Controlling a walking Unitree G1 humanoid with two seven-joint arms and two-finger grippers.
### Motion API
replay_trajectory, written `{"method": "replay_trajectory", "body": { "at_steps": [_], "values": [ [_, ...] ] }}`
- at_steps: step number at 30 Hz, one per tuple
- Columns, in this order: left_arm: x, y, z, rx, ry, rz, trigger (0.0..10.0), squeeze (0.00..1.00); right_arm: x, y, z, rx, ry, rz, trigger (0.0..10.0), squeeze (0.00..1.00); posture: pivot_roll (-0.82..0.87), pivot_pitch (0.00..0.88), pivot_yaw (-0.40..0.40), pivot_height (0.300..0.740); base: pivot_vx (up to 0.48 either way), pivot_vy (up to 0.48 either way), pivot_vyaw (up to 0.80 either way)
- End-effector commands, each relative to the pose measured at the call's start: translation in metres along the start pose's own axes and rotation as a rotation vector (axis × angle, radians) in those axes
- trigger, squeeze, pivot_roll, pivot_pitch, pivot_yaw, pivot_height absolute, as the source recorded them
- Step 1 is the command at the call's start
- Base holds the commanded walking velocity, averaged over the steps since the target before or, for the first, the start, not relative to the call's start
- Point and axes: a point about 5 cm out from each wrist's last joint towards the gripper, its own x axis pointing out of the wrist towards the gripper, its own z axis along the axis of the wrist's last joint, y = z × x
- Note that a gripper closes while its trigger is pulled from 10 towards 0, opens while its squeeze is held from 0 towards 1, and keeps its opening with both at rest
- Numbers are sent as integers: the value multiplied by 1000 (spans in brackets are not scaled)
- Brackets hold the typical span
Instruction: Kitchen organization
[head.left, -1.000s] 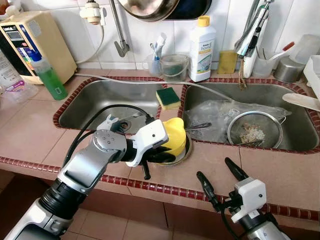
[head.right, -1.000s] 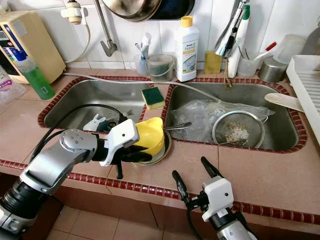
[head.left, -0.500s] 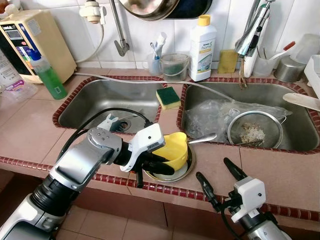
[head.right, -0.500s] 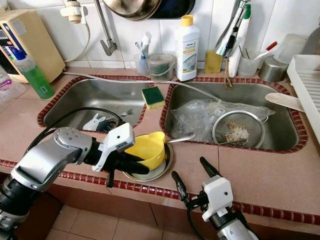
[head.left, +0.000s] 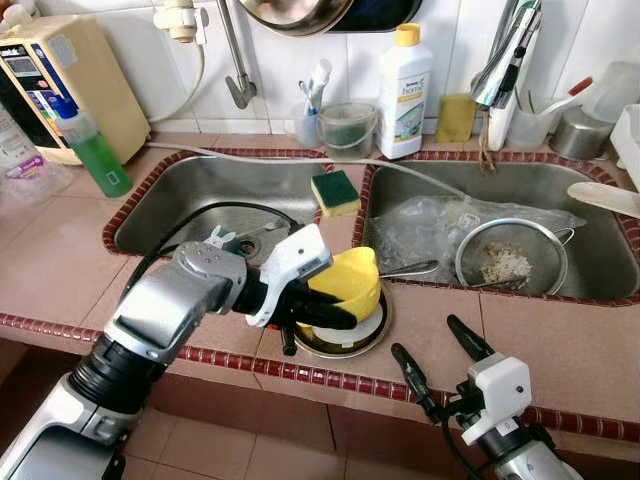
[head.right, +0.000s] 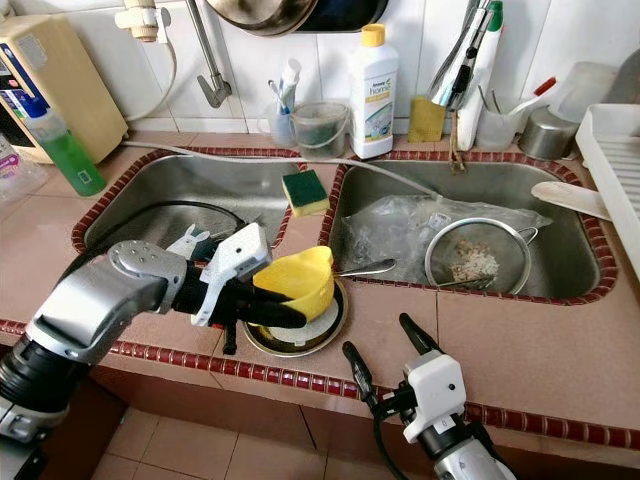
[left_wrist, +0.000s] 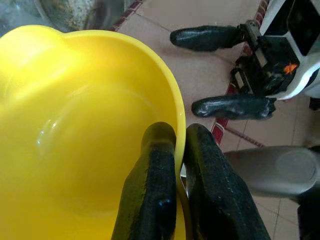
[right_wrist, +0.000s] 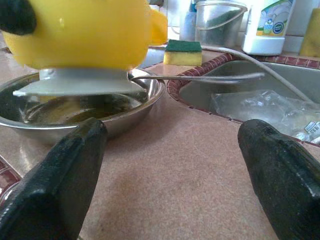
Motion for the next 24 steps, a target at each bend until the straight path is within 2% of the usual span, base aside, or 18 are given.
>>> {"method": "replay_trajectory", "body": {
  "at_steps": [1,18,24],
  "values": [
    [-9,3,3,2,-4,22,10000,0,3,4,2,6,-7,18,10000,0,-192,78,128,740,0,0,0],
    [-8,2,-6,8,35,39,10000,0,5,5,4,12,-7,32,10000,0,-191,82,125,740,0,0,0],
    [-2,-4,-18,-46,61,12,10000,0,6,3,9,16,-21,29,10000,0,-195,86,122,740,0,0,0]
  ]
}}
